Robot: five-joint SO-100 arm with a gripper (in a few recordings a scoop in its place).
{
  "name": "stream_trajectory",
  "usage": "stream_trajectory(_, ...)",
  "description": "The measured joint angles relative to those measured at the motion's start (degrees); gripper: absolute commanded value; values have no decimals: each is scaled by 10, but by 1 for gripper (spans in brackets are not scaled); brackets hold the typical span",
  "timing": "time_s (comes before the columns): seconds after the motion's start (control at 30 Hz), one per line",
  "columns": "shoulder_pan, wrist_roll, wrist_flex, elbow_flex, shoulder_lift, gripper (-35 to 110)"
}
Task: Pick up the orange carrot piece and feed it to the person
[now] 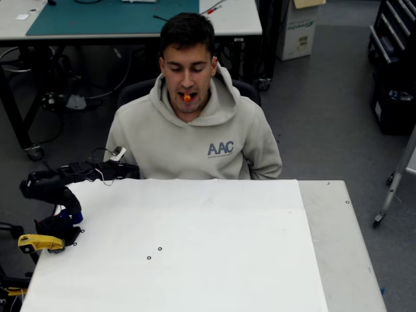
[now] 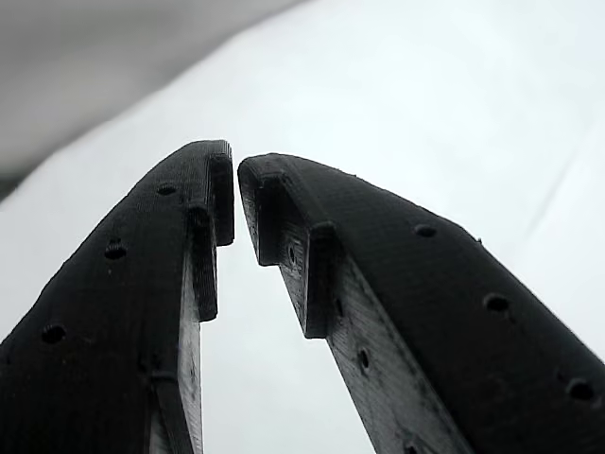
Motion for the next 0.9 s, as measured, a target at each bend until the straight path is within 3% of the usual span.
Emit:
stream_trajectory(0.17, -16, 22, 83, 60, 61, -2)
stream_trajectory(0.5, -84, 50, 376, 67, 176, -2)
stream_trajectory(0.9, -97, 50, 478, 116, 344, -2)
